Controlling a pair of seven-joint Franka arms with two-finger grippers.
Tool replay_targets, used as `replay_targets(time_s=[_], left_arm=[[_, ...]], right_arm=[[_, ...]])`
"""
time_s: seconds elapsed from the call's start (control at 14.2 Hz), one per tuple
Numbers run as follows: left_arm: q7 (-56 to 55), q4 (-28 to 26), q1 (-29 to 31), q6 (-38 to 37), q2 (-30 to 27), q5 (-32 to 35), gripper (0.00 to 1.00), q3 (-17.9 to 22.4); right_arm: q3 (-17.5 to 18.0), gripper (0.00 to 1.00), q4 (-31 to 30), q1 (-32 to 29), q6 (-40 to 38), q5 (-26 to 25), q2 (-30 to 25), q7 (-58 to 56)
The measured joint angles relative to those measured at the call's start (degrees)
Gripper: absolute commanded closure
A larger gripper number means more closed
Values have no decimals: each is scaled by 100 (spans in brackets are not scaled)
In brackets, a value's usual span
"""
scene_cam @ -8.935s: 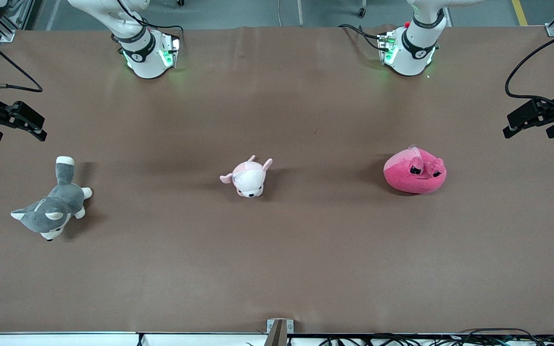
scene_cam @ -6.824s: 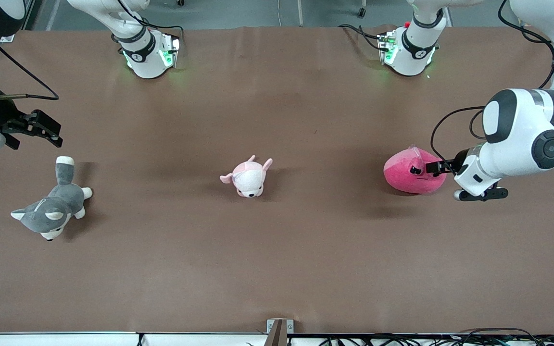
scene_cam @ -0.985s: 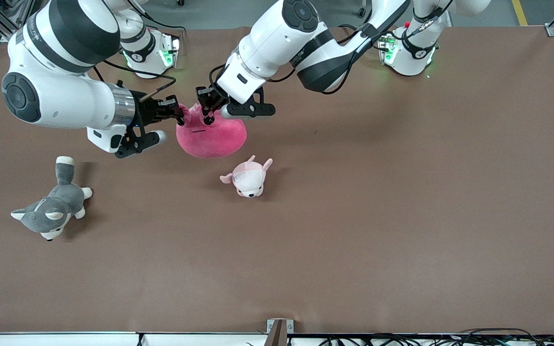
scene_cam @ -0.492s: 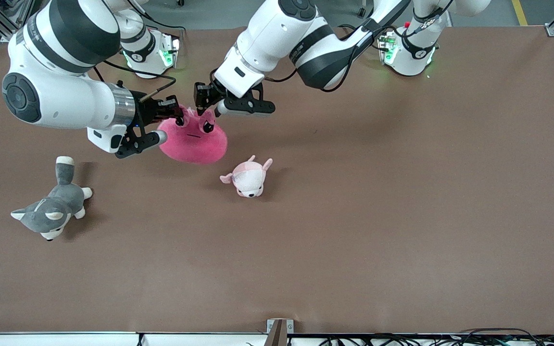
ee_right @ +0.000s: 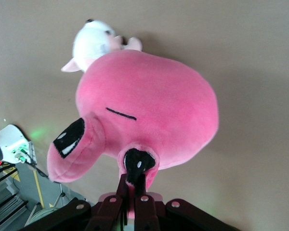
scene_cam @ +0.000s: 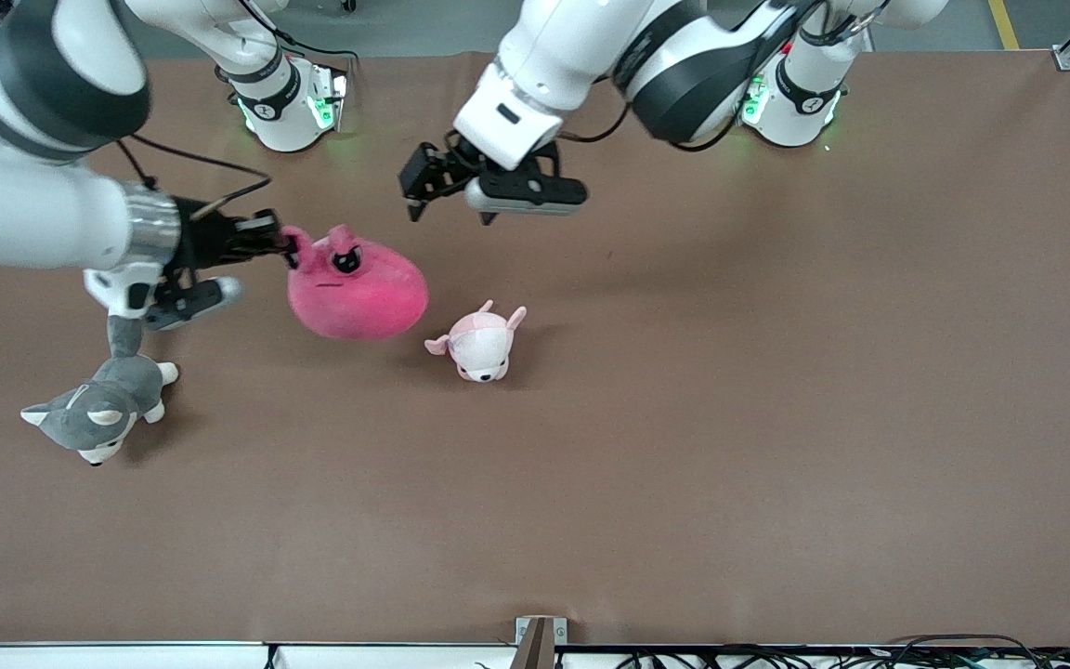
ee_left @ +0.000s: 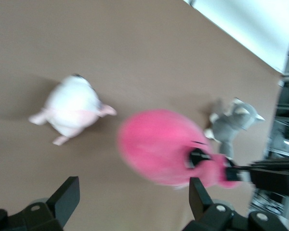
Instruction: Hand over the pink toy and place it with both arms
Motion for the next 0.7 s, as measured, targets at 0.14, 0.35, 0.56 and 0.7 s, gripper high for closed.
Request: replay_targets(time_s=[0.14,0.35,0.56,0.7], left_arm=[[113,12,299,-654,-356,139,0,4],[922,23,812,-1785,-936,177,0,15],[1931,22,1441,-2861,-1422,184,0,28],[2684,11,1929,-3515,-1615,187,0,37]], right_arm=[[-20,100,-7,-466,145,-54,296,-444],[-27,100,240,-919,728,-54,1185,-958],[8,100,603,-957,826,-33,1879,-1102],[54,100,800,-926,916,-33,2114,-1131]])
